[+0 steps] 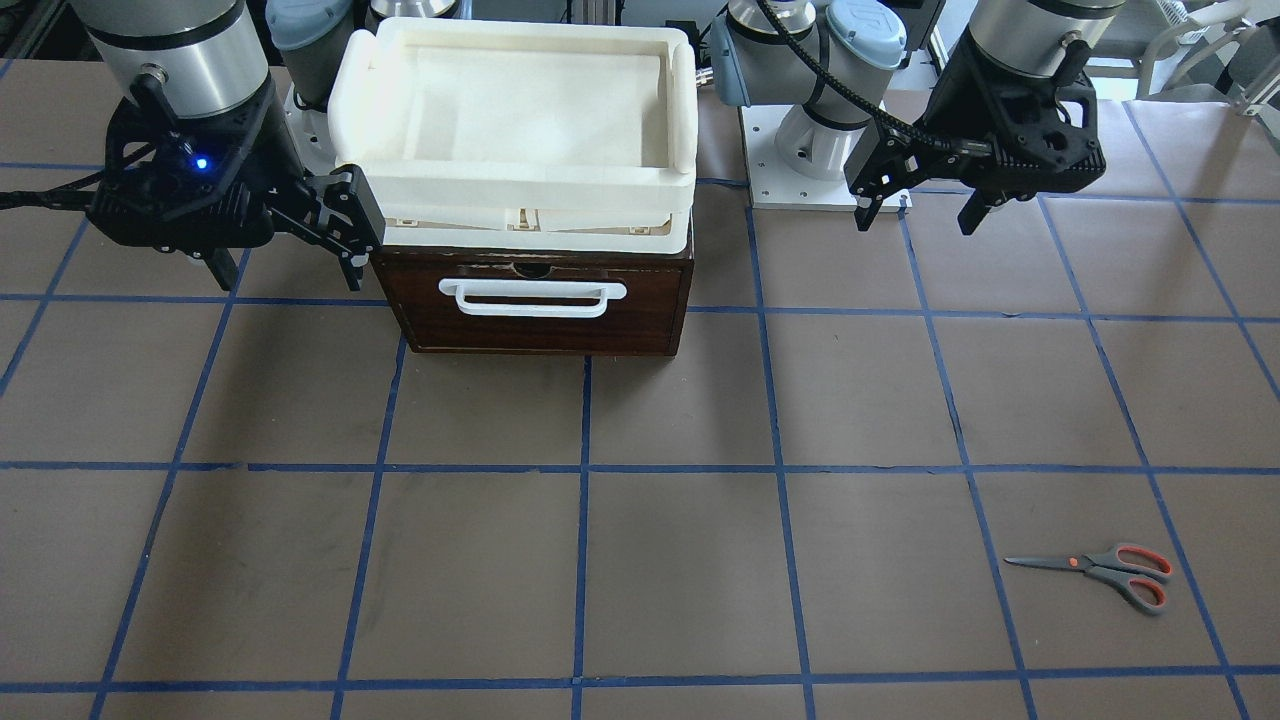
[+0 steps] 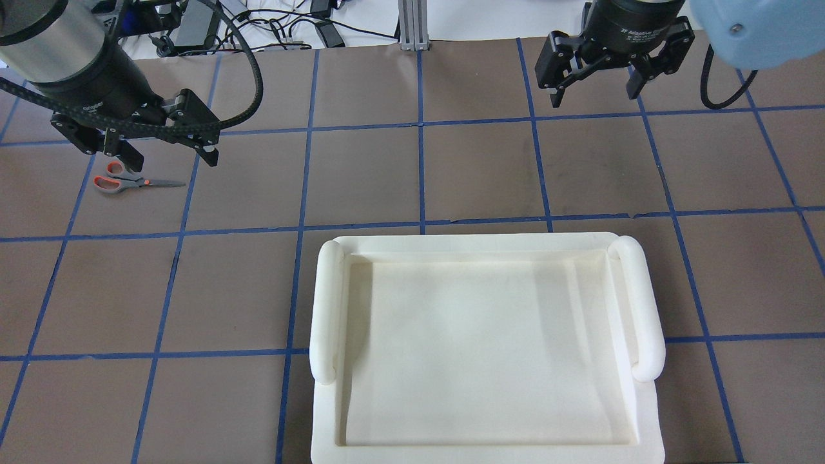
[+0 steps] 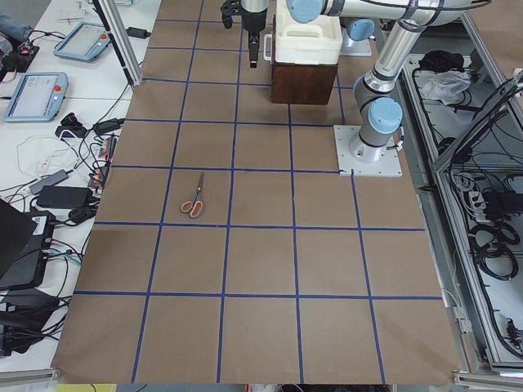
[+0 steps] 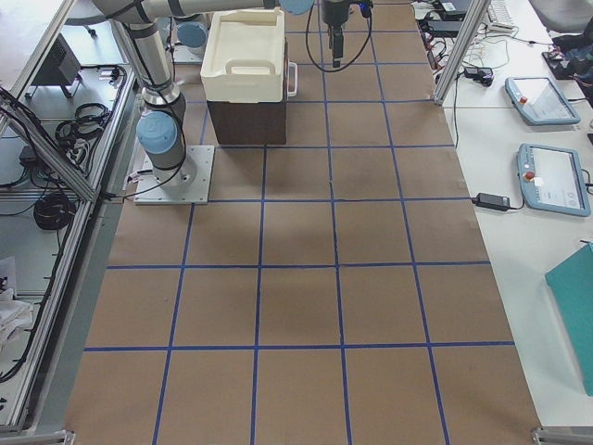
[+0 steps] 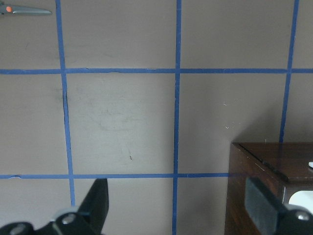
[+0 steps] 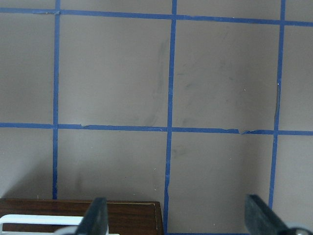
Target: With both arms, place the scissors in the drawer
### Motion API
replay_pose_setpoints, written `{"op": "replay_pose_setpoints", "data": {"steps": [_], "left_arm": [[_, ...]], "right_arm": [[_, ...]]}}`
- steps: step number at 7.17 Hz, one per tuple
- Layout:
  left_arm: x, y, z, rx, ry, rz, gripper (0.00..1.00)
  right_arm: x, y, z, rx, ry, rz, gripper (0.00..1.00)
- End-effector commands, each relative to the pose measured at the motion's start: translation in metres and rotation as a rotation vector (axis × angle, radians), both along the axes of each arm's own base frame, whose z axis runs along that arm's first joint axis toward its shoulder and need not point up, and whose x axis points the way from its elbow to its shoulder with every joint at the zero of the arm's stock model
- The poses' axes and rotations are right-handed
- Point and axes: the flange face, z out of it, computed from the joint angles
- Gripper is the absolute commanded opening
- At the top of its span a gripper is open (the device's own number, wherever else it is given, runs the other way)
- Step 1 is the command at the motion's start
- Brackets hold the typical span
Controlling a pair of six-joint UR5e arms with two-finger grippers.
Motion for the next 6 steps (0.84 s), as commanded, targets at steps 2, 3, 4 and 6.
{"op": "replay_pose_setpoints", "data": {"steps": [2, 3, 4, 6], "left_arm": [[-0.001, 0.005, -0.004, 0.012, 0.001, -0.003, 1.0], [0.0, 0.005, -0.004, 0.008, -0.001, -0.057, 1.0], [0.008, 0.001, -0.003, -0.007, -0.005, -0.205, 1.0], [0.061, -0.004, -0.002, -0.009, -0.025, -0.455, 0.94]], "right_arm": [[0.0, 0.0, 0.0, 0.004, -0.004, 0.001, 1.0], [0.002, 0.0, 0.002, -0.007, -0.021, 0.005, 1.0], [0.003, -0.001, 0.001, -0.012, -0.024, 0.01, 1.0], [0.003, 0.001, -0.034, 0.047, -0.012, -0.043, 1.0]]}}
